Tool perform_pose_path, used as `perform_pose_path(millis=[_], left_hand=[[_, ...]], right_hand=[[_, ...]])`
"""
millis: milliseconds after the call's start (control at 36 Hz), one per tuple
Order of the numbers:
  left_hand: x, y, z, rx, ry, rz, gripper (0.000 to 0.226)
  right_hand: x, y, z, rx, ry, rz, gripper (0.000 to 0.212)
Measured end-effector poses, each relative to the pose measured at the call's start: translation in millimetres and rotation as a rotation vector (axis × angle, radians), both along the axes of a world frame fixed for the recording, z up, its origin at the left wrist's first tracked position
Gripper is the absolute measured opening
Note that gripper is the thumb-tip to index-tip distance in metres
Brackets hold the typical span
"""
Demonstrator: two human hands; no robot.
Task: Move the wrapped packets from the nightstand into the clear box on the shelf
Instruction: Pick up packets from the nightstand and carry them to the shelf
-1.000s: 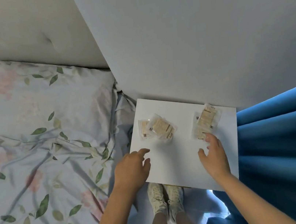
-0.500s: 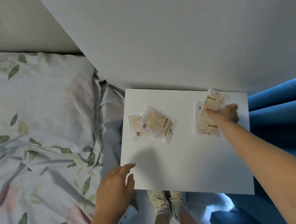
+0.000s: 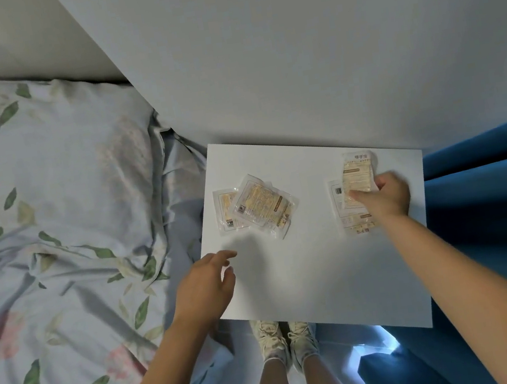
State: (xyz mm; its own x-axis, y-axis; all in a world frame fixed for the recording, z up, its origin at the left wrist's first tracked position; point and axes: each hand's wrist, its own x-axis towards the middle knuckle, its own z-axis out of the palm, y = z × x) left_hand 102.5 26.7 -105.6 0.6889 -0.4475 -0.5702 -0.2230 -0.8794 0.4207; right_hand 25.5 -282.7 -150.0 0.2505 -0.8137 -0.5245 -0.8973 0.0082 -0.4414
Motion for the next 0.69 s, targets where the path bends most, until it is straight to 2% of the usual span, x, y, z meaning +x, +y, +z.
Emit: perform_pose_path(millis=[83,194,250,306,417,472,528,583,639,694], left_hand=[[1.8,-2.2,-7.1,0.018,0.007,0.007,0.032],[-0.1,-9.7,-14.0,0.011,0.028,0.072,0.03],[-1.0,-17.8,-15.5,-0.026,0.06,0.159,0.029],[-0.2,-30.5,-16.4,-0.081,0.092,0.334,0.031],[4.9,-63.6,-24.3,-0.173,0.254,0.966,0.055],[7.7,-79.1,-31.3,-0.133,0.342,1.204,0.074],[8.8,-94.1,-34.6,-0.012,0.342,1.283,0.083],[9.4,-109.6,-35.3,0.094,0.27,1.263,0.09],[11.1,-123.9,-34.2,0.138,0.214,1.253,0.099],[14.3,-132.8,-31.7,0.171,0.237,1.277,0.107]], right_hand=[[-11.7,9.2,-0.7,-0.074,0.026,0.002,0.028],[-29.2,18.5,1.4,0.05,-0.133,-0.134,0.035],[-35.9,20.9,3.1,0.113,-0.232,-0.207,0.044],[-40.4,22.5,2.7,0.147,-0.243,-0.194,0.053],[-41.9,21.5,6.6,0.123,0.002,0.029,0.084],[-39.8,19.9,8.4,0.107,0.161,0.154,0.082],[-34.8,18.1,9.6,0.071,0.289,0.255,0.076],[-28.3,17.9,9.5,0.023,0.374,0.327,0.078],[-21.4,18.9,9.3,0.009,0.416,0.336,0.088],[-16.2,20.1,8.4,0.009,0.418,0.303,0.1]])
